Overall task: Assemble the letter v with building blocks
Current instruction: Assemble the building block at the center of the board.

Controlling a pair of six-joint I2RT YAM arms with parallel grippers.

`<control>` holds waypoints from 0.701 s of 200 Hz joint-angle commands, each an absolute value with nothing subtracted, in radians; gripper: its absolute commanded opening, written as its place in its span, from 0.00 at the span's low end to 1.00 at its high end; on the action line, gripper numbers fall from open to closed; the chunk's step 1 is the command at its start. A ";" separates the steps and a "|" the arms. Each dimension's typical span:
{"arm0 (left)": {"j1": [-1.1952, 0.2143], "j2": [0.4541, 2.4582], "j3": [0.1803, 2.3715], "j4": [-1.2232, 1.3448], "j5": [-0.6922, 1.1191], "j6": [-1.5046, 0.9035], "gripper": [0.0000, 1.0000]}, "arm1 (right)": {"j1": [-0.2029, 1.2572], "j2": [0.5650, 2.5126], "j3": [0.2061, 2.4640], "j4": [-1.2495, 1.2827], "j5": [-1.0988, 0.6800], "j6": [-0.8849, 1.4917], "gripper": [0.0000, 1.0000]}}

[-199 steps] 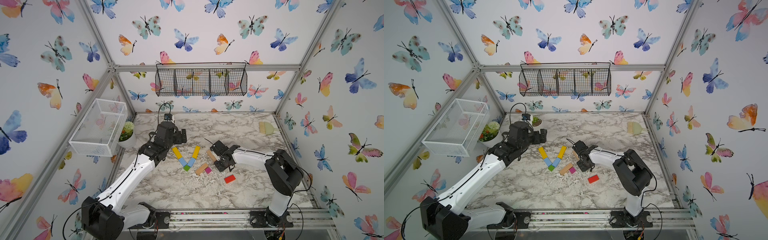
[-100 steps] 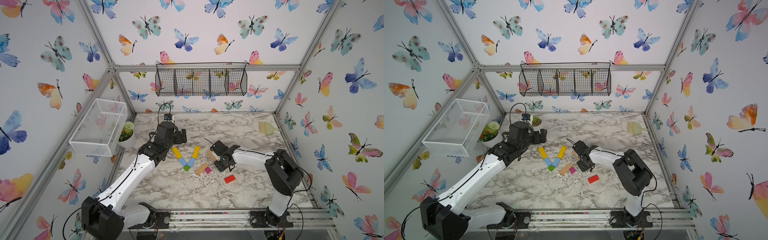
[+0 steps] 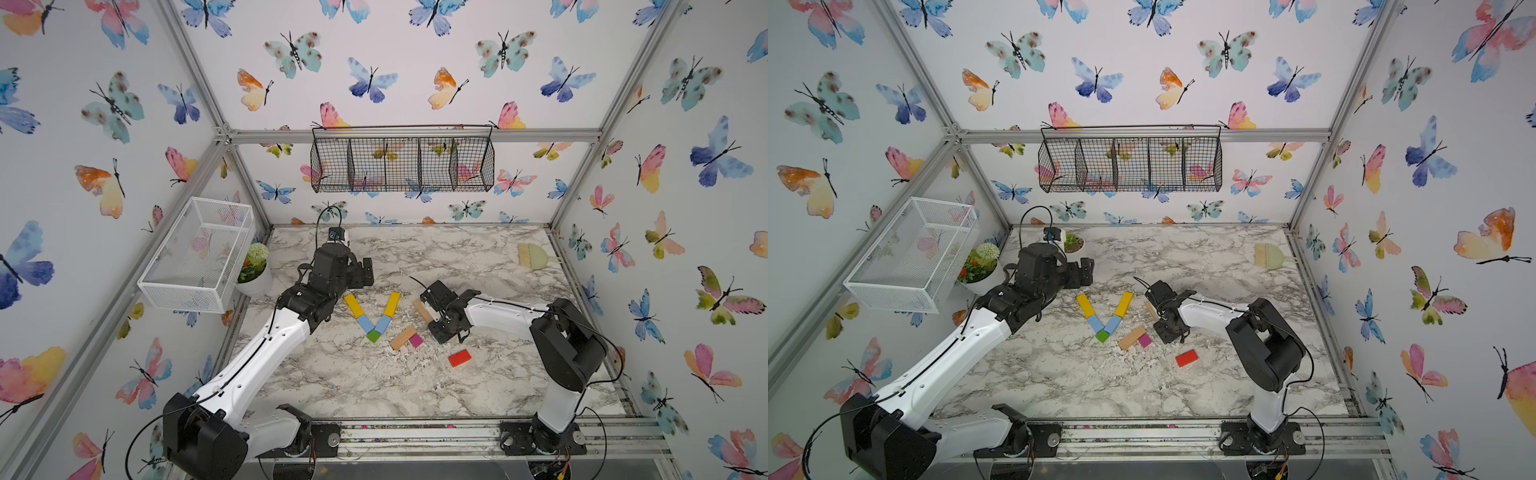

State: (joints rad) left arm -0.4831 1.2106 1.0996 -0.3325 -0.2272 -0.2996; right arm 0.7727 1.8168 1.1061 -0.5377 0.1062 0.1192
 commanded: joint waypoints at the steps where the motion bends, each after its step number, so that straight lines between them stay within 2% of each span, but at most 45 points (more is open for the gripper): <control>1: -0.475 1.208 1.111 -0.322 -0.233 -0.293 0.97 | 0.773 1.825 1.114 -0.567 0.078 0.122 0.23; 55: -0.474 1.206 1.111 -0.321 -0.235 -0.291 0.97 | 0.773 1.829 1.127 -0.567 0.059 0.127 0.31; 109: -0.474 1.207 1.111 -0.322 -0.232 -0.291 0.97 | 0.774 1.814 1.127 -0.575 0.070 0.142 0.49; 140: -0.473 1.207 1.111 -0.322 -0.232 -0.291 0.97 | 0.773 1.800 1.121 -0.570 0.098 0.156 0.51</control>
State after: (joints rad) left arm -0.4786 1.2106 1.0996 -0.3325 -0.2272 -0.2993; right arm 0.7727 1.8172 1.1080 -0.5465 0.0761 0.1371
